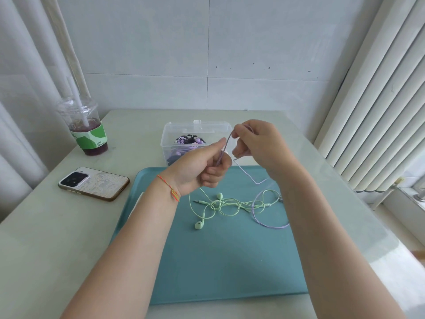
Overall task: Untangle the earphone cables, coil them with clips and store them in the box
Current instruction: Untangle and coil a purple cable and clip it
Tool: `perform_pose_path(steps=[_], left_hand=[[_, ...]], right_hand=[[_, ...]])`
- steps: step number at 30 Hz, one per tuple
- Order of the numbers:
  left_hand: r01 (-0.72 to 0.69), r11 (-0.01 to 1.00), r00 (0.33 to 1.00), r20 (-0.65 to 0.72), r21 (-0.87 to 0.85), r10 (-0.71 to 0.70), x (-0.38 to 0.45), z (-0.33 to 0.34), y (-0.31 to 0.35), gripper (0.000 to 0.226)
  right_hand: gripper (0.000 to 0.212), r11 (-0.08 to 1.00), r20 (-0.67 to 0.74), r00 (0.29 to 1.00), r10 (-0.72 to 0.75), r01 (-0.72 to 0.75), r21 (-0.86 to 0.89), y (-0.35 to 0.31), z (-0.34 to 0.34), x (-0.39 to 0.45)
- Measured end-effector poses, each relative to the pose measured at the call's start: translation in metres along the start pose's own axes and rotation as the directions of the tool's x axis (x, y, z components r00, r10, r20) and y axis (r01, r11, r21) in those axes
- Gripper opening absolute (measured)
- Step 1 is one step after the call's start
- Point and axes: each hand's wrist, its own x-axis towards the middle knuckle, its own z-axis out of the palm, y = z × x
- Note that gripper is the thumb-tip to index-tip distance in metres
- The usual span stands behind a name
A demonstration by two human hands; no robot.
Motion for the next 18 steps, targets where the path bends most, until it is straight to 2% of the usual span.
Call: perform_pose_path(steps=[2, 4, 7, 10, 13, 15, 18], left_hand=[[-0.042, 0.998, 0.994, 0.097, -0.044, 0.046, -0.003, 0.001, 0.000, 0.043], [-0.077, 0.985, 0.981, 0.164, -0.153, 0.103, -0.004, 0.002, 0.002, 0.041], [-0.109, 0.903, 0.959, 0.194, -0.416, 0.205, -0.005, -0.002, 0.007, 0.041], [-0.140, 0.806, 0.938, 0.185, -0.575, 0.295, -0.005, -0.009, 0.011, 0.040], [-0.185, 0.731, 0.930, 0.123, -0.657, 0.345, -0.004, -0.013, 0.013, 0.037], [-0.244, 0.700, 0.942, 0.009, -0.671, 0.337, -0.002, -0.014, 0.013, 0.039], [-0.329, 0.707, 0.942, -0.159, -0.626, 0.297, -0.001, -0.014, 0.011, 0.046]], right_hand=[[0.019, 0.999, -0.016, 0.999, 0.028, -0.027, 0.045, 0.004, 0.003, 0.001], [0.021, 0.999, -0.007, 0.999, 0.052, -0.052, -0.006, 0.008, 0.006, 0.002], [0.020, 0.992, 0.047, 0.996, 0.081, -0.076, -0.098, 0.012, 0.012, 0.000], [0.019, 0.986, 0.087, 0.992, 0.092, -0.079, -0.146, 0.012, 0.017, -0.002], [0.024, 0.967, 0.168, 0.982, 0.088, -0.043, -0.251, 0.013, 0.022, -0.004], [0.028, 0.939, 0.280, 0.954, 0.104, -0.001, -0.345, 0.011, 0.024, -0.007], [0.027, 0.899, 0.425, 0.895, 0.132, 0.072, -0.432, 0.003, 0.025, -0.013]])
